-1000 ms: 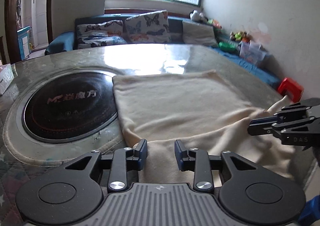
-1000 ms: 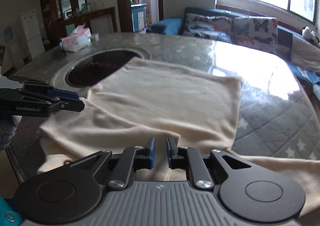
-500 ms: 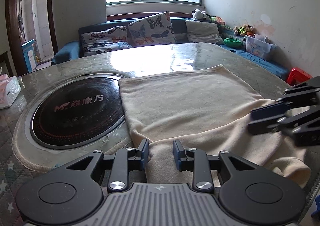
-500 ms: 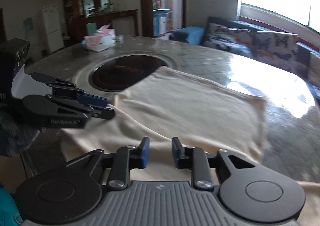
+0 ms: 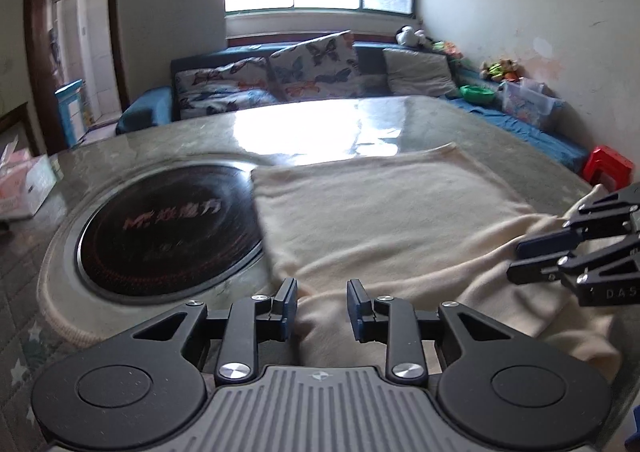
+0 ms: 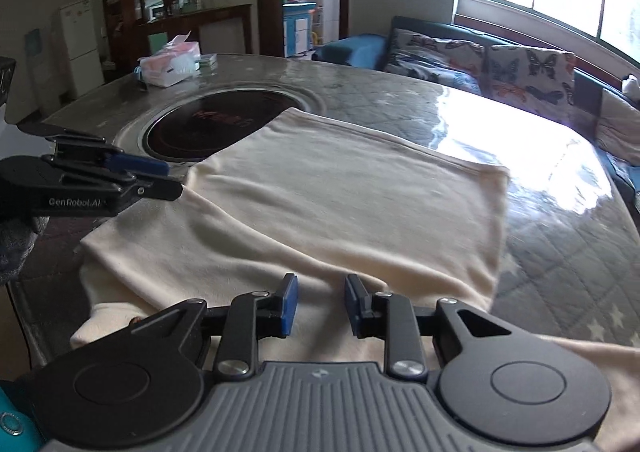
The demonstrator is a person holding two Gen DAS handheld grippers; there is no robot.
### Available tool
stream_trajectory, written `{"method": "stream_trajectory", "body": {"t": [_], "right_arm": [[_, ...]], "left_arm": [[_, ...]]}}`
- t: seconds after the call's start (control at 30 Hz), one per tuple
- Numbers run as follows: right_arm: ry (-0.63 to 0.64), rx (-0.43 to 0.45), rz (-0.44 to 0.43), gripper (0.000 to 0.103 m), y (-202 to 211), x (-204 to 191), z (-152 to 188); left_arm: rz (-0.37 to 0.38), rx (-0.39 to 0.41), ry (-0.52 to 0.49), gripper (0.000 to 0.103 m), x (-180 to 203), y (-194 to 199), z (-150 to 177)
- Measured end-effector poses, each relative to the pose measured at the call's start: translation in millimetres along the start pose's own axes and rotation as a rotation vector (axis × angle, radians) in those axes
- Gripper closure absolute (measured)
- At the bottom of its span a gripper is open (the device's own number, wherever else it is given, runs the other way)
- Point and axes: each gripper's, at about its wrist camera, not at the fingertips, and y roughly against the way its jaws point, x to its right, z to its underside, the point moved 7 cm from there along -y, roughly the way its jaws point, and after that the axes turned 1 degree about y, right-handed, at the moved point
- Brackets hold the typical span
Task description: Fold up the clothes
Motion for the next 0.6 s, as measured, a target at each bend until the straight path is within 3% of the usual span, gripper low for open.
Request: {"method": "stream_trajectory", "body": {"t": [0.2,0.4,0.6], "right_arm": [[0.014,-0.003,-0.025,0.078,15.4,-10.0,10.0],[0.007,-0.028,-0.009,0.078,28.9,-7.7,30.6],[-0.132,0.013,0.070,0.077,55.1,29.6,43.1]], "left_arm": [[0.062,-0.014,-0.071,0.073,31.9,-10.1,0.8],[0.047,-0.042,-0.105,0.072,39.7,-25.2,7.0],[0.045,-0.047,-0.096,0.072,42.6,-20.7,3.6]]}}
